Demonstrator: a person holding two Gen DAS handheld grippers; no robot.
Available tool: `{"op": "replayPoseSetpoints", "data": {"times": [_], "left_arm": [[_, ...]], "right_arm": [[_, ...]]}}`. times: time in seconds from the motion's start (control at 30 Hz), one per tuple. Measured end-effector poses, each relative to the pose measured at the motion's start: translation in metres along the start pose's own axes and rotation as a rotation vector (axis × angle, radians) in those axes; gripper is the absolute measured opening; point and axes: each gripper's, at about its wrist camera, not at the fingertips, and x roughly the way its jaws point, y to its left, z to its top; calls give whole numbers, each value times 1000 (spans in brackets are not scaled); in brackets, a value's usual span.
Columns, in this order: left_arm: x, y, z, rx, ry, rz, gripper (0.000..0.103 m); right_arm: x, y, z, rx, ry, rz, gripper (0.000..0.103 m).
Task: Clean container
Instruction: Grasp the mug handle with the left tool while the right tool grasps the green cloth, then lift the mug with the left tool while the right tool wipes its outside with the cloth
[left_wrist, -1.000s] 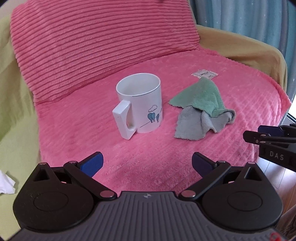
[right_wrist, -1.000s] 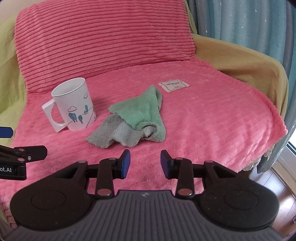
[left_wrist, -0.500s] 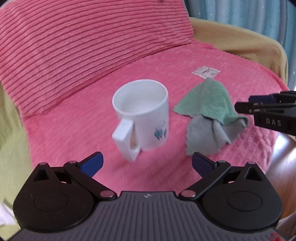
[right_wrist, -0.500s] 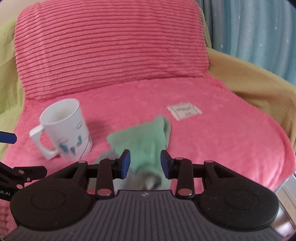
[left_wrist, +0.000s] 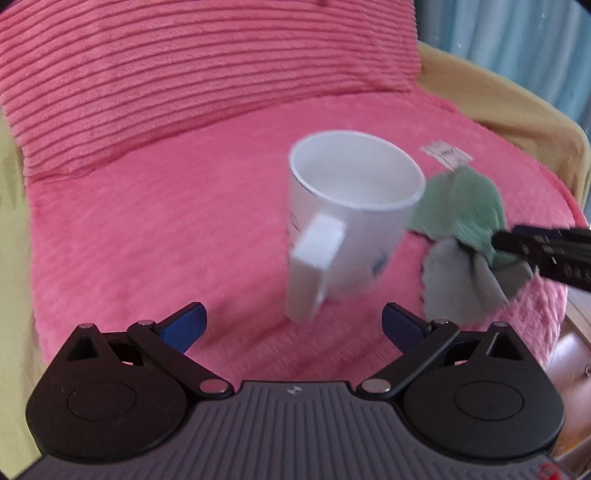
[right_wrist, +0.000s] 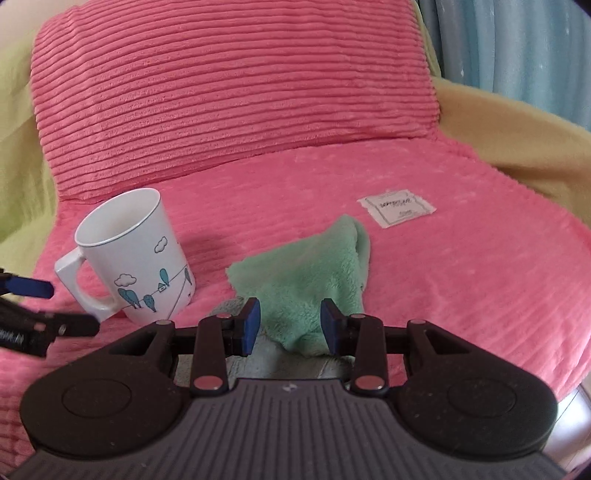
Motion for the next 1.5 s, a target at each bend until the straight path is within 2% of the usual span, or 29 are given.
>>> {"op": "replayPoseSetpoints", "data": {"times": [0.03,0.1,0.17,0.33,0.37,0.5,0.63,0.7,0.83,0.97,1.1,1.13,1.17,1.3,1.43,1.5], "left_arm": [[2,1,1,2,4,-7,85],[6,3,3,10,8,4,67],[11,2,3,29,10,18,55],[11,-2,3,54,-22,-29,33],[11,-3,3,63,-32,-35,26],[14,-7,5,64,-46,-53,24],[21,-10,4,51,-38,-93,24],[22,-14,2,76,-41,-76,25],[20,-9,3,32,-48,-99,25],[15,-7,2,31,-81,-113,25],[15,-6,4,42,-96,-127,25],[15,-5,4,41,-97,-135,24],[15,-6,4,46,-102,-138,24],[12,-11,2,70,-115,-134,24],[10,-17,0,74,-106,-130,23],[7,-19,-2,83,-107,-124,23]], "right_arm": [[0,-1,0,3,5,3,33],[1,-2,-2,-13,13,-5,33],[0,-4,-4,-28,15,-16,33],[-2,-19,-3,3,1,-17,33],[-2,-22,-3,11,-1,-17,33],[1,-36,-3,52,6,-29,33],[5,-47,-2,130,12,12,33],[6,-55,1,197,-20,53,33],[13,-72,8,338,-88,116,33],[37,-78,10,407,-24,115,33],[60,-76,9,378,33,94,31],[65,-75,8,371,41,98,28],[68,-74,7,370,46,103,20],[69,-73,9,403,37,144,13],[47,-62,14,363,-44,214,13],[31,-52,17,325,-97,292,13]]}}
